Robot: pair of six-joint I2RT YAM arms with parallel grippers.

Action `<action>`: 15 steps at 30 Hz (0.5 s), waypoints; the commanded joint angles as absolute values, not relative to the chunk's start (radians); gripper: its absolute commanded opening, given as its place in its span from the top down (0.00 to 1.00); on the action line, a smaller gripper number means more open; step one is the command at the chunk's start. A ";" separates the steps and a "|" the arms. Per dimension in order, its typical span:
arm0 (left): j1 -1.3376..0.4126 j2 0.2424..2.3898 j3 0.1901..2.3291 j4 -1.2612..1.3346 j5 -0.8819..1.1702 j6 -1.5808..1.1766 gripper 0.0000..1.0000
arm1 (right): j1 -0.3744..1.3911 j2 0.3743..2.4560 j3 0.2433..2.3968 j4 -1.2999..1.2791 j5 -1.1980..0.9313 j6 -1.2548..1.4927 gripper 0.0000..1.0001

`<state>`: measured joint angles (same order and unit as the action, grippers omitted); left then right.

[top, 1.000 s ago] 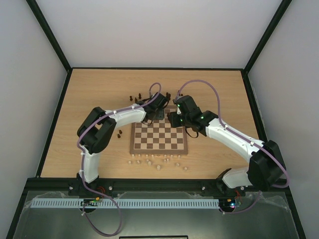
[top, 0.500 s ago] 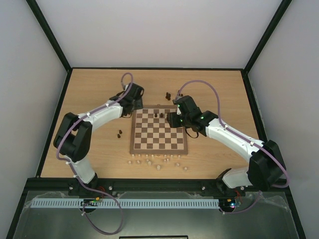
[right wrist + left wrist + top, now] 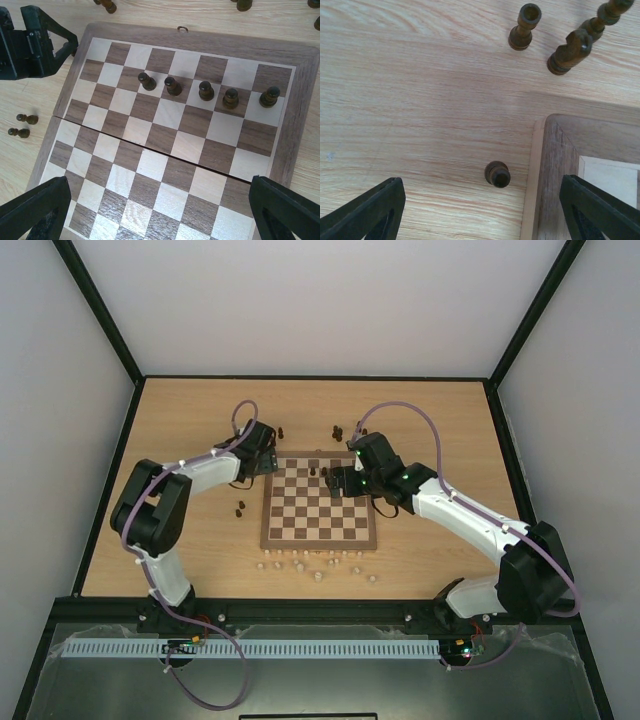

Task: Set up the chess pieces on the board
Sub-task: Pick up the chess piece at the center of the board.

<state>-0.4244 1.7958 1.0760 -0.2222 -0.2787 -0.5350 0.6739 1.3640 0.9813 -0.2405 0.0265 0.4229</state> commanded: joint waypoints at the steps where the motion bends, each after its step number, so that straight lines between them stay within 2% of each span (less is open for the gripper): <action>1: -0.416 1.836 1.089 -0.198 -0.268 -0.526 0.08 | 0.675 1.355 0.967 -0.255 0.028 0.422 0.01; 5: -0.405 1.857 1.104 -0.195 -0.264 -0.525 0.11 | 0.675 1.355 0.965 -0.255 0.024 0.420 0.02; 15: -0.392 1.870 1.108 -0.190 -0.256 -0.515 0.49 | 0.675 1.359 0.960 -0.245 0.012 0.419 0.08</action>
<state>-0.3977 1.8477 1.0946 -0.1848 -0.2512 -0.5186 0.6739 1.3643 0.9722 -0.2398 0.0242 0.4229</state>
